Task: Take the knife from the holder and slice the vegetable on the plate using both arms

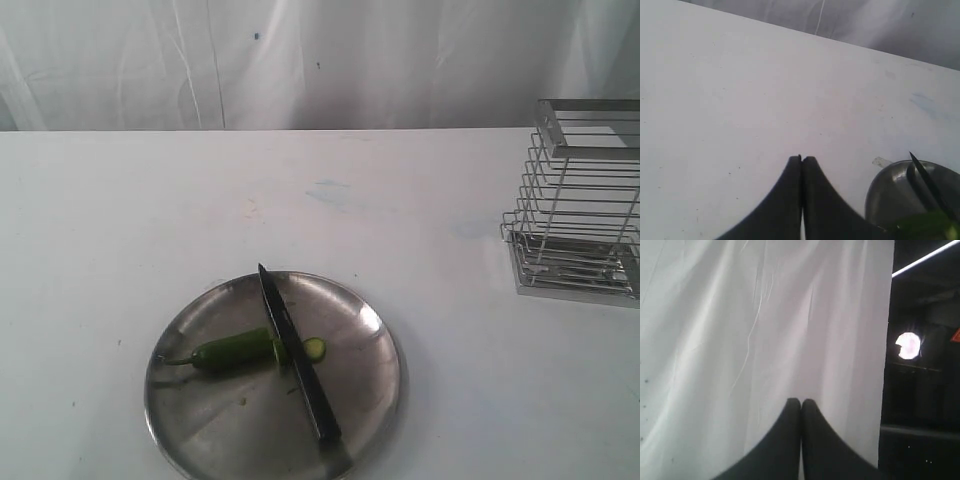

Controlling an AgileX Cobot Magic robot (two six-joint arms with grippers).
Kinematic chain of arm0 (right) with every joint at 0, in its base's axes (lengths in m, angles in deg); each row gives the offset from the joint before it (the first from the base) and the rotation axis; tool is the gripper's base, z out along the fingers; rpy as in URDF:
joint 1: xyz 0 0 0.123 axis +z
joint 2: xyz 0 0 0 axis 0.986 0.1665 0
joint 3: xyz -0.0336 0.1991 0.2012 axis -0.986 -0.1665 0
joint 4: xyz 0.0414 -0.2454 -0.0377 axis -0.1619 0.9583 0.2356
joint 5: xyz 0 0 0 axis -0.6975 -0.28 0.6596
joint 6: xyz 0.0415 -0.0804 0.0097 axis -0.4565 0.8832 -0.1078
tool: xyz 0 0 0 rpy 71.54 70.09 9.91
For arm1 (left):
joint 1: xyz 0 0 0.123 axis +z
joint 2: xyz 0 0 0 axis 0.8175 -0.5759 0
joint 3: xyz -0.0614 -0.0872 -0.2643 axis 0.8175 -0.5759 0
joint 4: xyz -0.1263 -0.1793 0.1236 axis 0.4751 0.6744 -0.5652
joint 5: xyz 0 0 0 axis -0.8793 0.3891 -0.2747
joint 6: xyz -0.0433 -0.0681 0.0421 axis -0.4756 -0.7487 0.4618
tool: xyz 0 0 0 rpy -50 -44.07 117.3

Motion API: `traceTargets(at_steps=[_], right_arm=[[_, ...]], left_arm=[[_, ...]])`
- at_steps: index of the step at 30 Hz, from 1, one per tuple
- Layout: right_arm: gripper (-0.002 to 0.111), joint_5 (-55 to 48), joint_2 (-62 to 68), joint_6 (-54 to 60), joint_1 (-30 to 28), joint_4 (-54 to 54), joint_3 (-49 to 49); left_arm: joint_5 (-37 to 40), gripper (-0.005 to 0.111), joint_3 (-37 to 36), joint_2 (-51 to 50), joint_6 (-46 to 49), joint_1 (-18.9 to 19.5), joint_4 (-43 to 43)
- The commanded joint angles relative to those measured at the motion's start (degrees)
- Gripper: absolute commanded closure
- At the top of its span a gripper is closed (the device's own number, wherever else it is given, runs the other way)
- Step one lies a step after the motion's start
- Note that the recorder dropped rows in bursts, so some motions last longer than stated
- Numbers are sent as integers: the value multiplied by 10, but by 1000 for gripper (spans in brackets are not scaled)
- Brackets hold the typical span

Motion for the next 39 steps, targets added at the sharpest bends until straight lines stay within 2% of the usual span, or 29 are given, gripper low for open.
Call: traceTargets(at_steps=[1, 4, 7, 8, 11, 12, 21, 23, 25, 28, 29, 34, 39], right_arm=[[108, 52, -109, -4, -21, -10, -168], [108, 61, -184, -88, -38, -10, -294], [108, 80, -188, -136, -46, 22, -386], [108, 71, -188, -137, -46, 28, -389], [108, -115, -188, -136, -45, 25, -389], [108, -136, -188, -132, -45, 23, -389], [108, -144, -188, -114, -45, 23, -389], [108, -144, -188, -114, -45, 25, -389], [108, -144, -188, -114, -45, 25, -389], [108, -144, -188, -114, -45, 25, -389], [108, -144, -188, -114, -45, 25, -389], [108, -144, -188, -114, -45, 25, -389], [108, -144, -188, -114, -45, 25, -389]], left_arm=[[2, 107, -3, 3, -2, -5, 6], [2, 107, -3, 3, -2, -5, 6], [0, 107, -3, 6, -2, -5, 5], [-2, 107, -3, 3, -2, -5, 6], [-4, 107, -3, 3, -2, -5, 6], [-4, 107, -3, 3, -2, -5, 6], [-4, 107, -3, 3, -2, -6, 6], [-20, 107, -3, 1, -2, -38, 6], [-33, 107, -3, 2, -2, -91, 6], [-46, 107, -3, 19, -2, -208, 2], [-37, 107, -3, 28, -2, -229, 2], [-16, 107, -3, 56, -2, -218, 2], [-16, 107, -3, 63, -2, -232, 2]])
